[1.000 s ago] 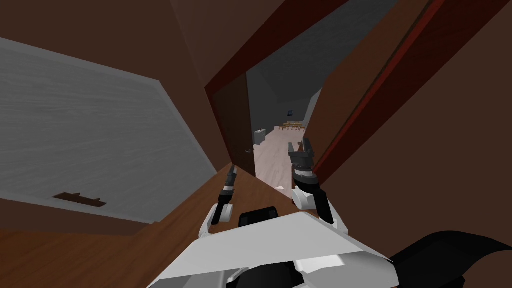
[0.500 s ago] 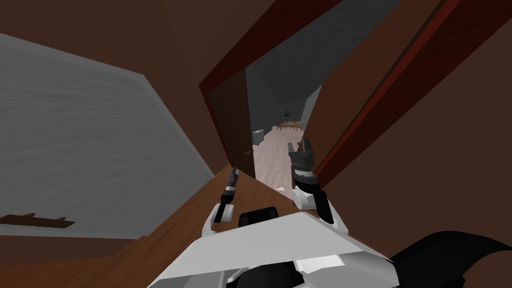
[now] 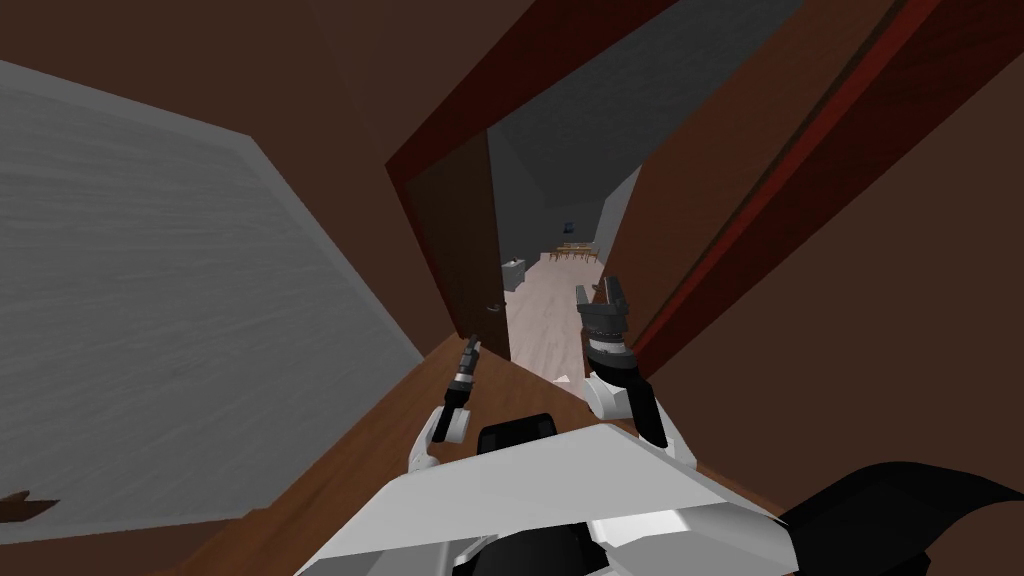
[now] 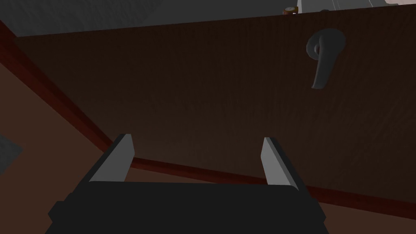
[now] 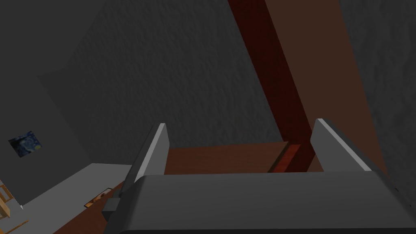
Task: Push the door open
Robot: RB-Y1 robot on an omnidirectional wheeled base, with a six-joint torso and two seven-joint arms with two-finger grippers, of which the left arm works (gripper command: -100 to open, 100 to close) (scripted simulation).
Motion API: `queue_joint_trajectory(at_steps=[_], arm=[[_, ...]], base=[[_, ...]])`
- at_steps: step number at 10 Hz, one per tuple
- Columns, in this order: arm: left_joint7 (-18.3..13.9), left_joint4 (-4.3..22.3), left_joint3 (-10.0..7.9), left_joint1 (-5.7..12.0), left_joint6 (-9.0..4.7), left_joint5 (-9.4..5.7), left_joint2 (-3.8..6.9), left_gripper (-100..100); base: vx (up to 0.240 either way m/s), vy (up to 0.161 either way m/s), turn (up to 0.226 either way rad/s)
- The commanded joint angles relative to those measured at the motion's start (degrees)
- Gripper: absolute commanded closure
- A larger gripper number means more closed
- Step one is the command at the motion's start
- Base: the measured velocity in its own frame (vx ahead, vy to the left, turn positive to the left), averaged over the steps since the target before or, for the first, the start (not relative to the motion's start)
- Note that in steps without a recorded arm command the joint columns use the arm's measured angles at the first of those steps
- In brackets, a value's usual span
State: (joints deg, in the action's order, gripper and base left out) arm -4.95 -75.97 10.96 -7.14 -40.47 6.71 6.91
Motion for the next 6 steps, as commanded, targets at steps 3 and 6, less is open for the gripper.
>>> queue_joint_trajectory(at_steps=[3,6], arm=[[-1.1,4.6,0.54,1.76,-0.74,0.07,0.09,-100],[-2.0,8.2,0.94,3.18,-1.32,0.11,0.14,-100]], base=[[0.082,0.056,-0.078],[0.078,0.060,-0.080]])
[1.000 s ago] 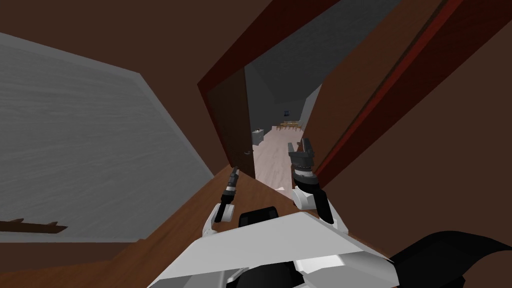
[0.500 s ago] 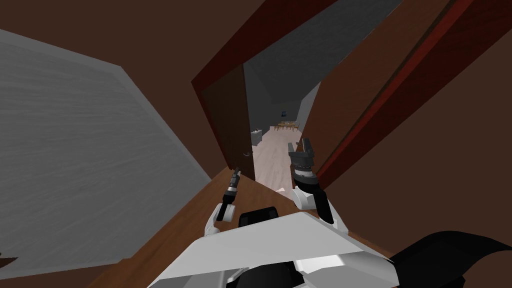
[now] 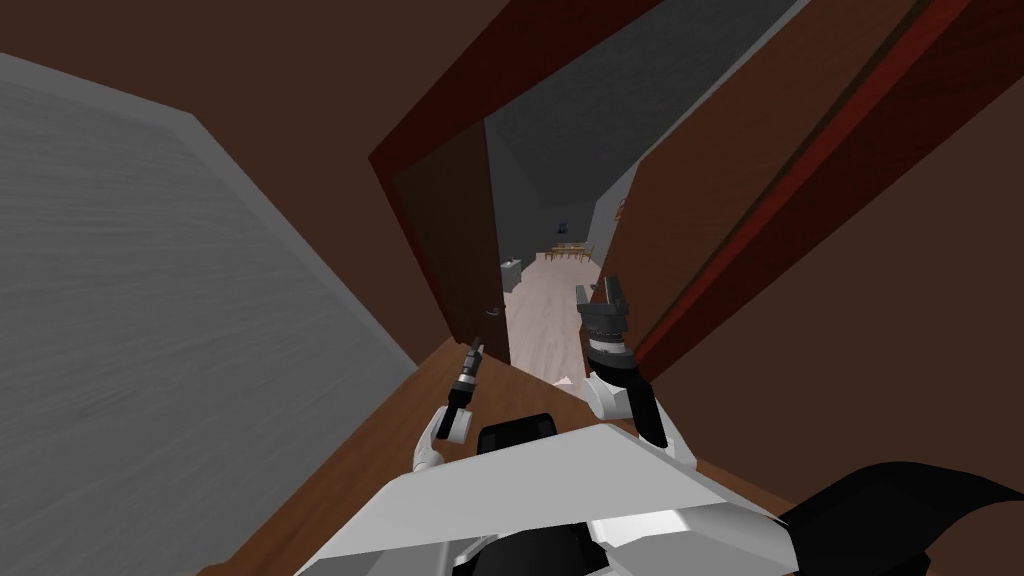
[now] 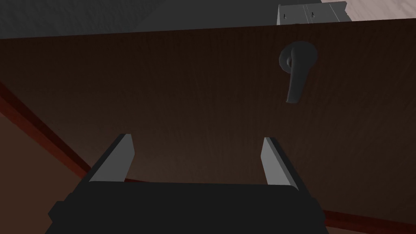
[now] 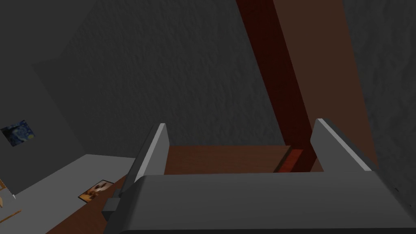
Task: Push the door open
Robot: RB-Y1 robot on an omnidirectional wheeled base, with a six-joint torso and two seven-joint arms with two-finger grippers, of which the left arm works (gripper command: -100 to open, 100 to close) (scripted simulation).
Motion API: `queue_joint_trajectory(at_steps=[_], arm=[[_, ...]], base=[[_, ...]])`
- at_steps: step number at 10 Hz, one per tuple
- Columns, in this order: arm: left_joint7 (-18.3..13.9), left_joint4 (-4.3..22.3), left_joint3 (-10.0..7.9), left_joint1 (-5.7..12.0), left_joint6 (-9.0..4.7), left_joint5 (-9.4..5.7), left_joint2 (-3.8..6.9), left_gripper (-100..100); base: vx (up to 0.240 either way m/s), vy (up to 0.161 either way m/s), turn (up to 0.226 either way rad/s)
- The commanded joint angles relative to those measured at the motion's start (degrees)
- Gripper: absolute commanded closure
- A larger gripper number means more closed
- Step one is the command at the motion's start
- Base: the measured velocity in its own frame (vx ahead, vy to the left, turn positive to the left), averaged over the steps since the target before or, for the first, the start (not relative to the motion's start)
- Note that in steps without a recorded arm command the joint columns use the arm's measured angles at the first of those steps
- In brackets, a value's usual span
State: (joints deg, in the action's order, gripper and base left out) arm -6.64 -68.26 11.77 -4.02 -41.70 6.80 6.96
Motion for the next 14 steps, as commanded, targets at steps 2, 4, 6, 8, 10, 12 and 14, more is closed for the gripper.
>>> queue_joint_trajectory(at_steps=[2,4,6,8,10,12,14], arm=[[-0.8,2.9,0.39,1.00,-0.48,0.05,0.13,-100],[-1.4,5.2,0.65,1.93,-0.86,0.07,0.15,-100],[-1.9,7.4,0.89,2.78,-1.22,0.10,0.16,-100],[-2.4,9.5,1.13,3.64,-1.57,0.12,0.17,-100],[-2.9,11.7,1.37,4.49,-1.92,0.15,0.17,-100],[-3.4,13.6,1.58,5.24,-2.23,0.17,0.16,-100],[-3.8,15.5,1.79,5.98,-2.53,0.19,0.15,-100]], base=[[0.083,0.063,-0.073],[0.080,0.063,-0.074],[0.076,0.057,-0.072],[0.068,0.061,-0.063],[0.072,0.063,-0.082],[0.069,0.060,-0.054],[0.071,0.057,-0.060]])
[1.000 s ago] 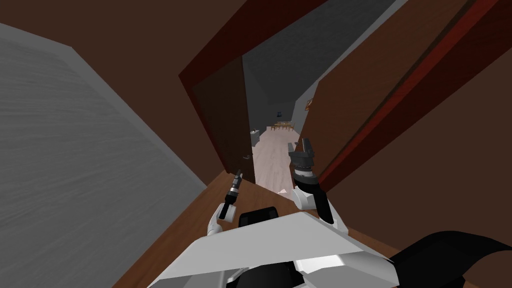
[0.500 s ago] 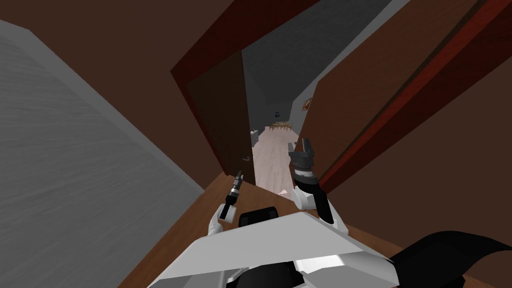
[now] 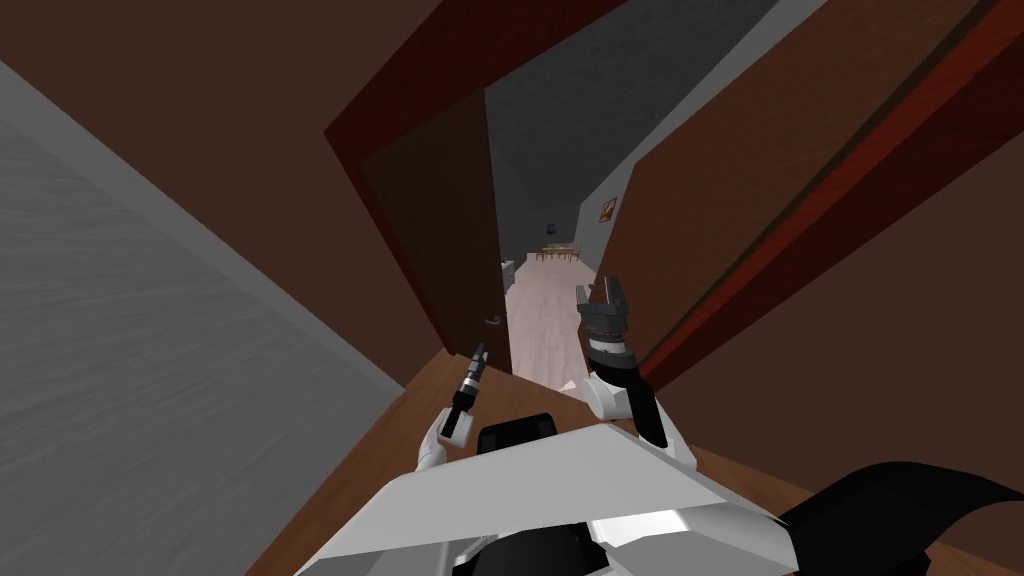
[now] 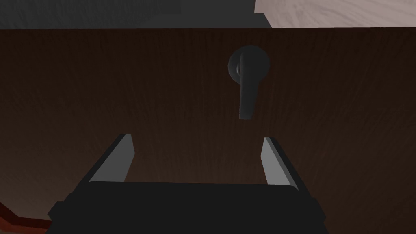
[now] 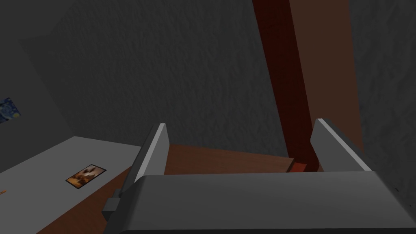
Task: Push the door open
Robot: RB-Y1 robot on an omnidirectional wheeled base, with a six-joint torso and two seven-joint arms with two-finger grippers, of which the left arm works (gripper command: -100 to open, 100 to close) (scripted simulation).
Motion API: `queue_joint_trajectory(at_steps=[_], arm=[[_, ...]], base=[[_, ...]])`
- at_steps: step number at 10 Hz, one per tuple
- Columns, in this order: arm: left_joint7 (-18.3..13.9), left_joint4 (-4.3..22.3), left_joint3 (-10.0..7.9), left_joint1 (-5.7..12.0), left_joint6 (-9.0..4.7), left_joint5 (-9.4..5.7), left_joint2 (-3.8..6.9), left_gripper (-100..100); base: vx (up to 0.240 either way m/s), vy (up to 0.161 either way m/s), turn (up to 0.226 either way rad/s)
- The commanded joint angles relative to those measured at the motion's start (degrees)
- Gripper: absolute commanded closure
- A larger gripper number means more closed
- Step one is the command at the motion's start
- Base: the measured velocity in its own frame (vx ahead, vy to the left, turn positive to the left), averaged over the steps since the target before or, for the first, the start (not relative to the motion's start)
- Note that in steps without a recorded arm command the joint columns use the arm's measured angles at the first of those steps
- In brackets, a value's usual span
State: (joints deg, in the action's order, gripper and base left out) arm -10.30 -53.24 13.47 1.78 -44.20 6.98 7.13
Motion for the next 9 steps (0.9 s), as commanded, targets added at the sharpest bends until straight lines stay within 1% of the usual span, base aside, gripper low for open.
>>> queue_joint_trajectory(at_steps=[1,3,6,7,8,9], arm=[[-0.6,2.3,0.29,0.92,-0.34,0.04,-0.03,-100],[-1.0,4.0,0.47,1.56,-0.61,0.06,-0.05,-100],[-1.9,7.7,0.88,3.03,-1.21,0.10,-0.10,-100],[-2.0,8.3,0.95,3.28,-1.31,0.11,-0.11,-100],[-2.4,9.8,1.13,3.89,-1.56,0.13,-0.14,-100],[-2.5,10.4,1.18,4.09,-1.65,0.13,-0.15,-100]], base=[[0.090,0.068,-0.095],[0.083,0.078,-0.067],[0.084,0.078,-0.075],[0.079,0.063,-0.059],[0.068,0.068,-0.076],[0.067,0.072,-0.064]])
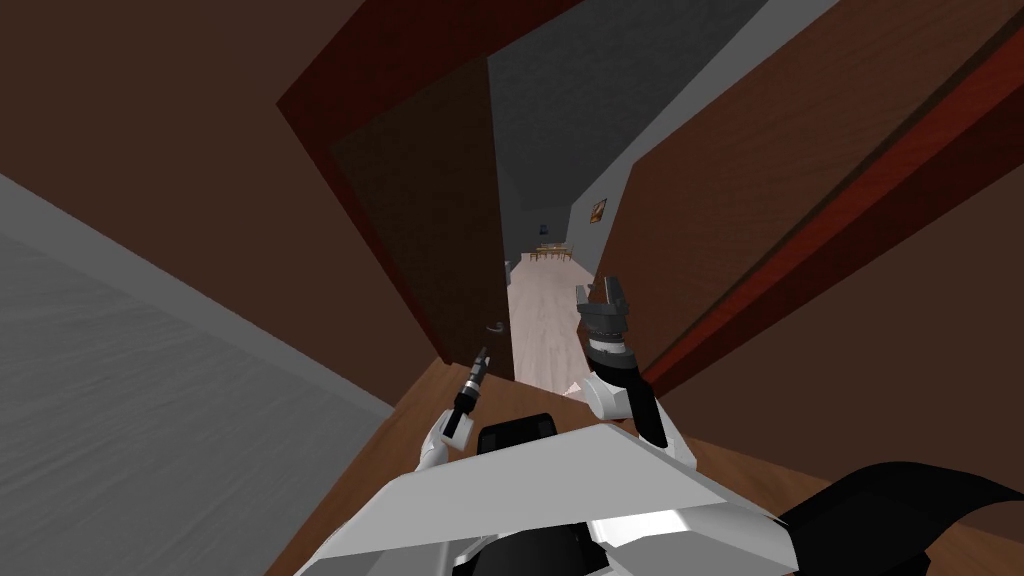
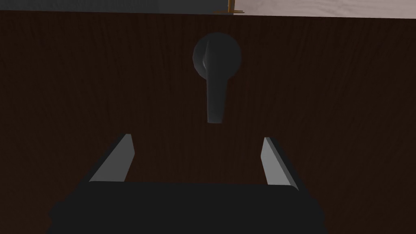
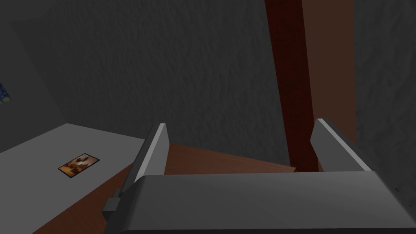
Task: Push the door open
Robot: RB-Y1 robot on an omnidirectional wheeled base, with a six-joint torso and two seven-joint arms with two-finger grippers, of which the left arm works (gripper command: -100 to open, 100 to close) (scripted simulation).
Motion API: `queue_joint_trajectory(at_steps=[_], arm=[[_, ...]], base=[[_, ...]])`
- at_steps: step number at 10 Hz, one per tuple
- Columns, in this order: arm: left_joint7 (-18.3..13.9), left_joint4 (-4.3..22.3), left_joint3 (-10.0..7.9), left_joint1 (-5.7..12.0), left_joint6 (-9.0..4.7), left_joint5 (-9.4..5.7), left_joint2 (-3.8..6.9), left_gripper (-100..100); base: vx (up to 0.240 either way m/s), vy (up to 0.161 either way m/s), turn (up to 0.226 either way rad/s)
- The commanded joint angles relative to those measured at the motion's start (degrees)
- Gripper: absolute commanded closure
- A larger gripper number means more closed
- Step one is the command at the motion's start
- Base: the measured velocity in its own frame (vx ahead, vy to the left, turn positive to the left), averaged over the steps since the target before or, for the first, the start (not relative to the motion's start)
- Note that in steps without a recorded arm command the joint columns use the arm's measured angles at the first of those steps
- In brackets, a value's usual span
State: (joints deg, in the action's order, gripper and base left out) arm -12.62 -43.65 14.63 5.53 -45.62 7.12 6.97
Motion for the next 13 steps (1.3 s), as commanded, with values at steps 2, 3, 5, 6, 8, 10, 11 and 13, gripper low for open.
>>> queue_joint_trajectory(at_steps=[2,3,5,6,8,10,11,13], arm=[[-0.6,2.6,0.23,1.05,-0.53,0.01,-0.03,-100],[-0.4,2.0,0.17,0.77,-0.44,0.01,-0.04,-100],[-0.1,2.5,-0.06,0.82,-0.68,-0.11,-0.28,-100],[0.1,2.7,-0.22,0.82,-0.78,-0.18,-0.43,-100],[0.5,3.1,-0.56,0.82,-1.00,-0.34,-0.77,-100],[0.9,3.5,-0.88,0.82,-1.21,-0.49,-1.09,-100],[1.1,3.7,-1.04,0.82,-1.32,-0.56,-1.26,-100],[1.0,3.6,-0.93,0.82,-1.26,-0.51,-1.16,100]], base=[[0.063,0.072,-0.050],[0.025,0.034,-0.011],[0.143,-0.025,-0.024],[0.191,-0.028,-0.033],[0.215,-0.061,-0.036],[0.207,-0.091,-0.039],[0.226,-0.081,-0.029],[0.044,-0.015,0.002]])
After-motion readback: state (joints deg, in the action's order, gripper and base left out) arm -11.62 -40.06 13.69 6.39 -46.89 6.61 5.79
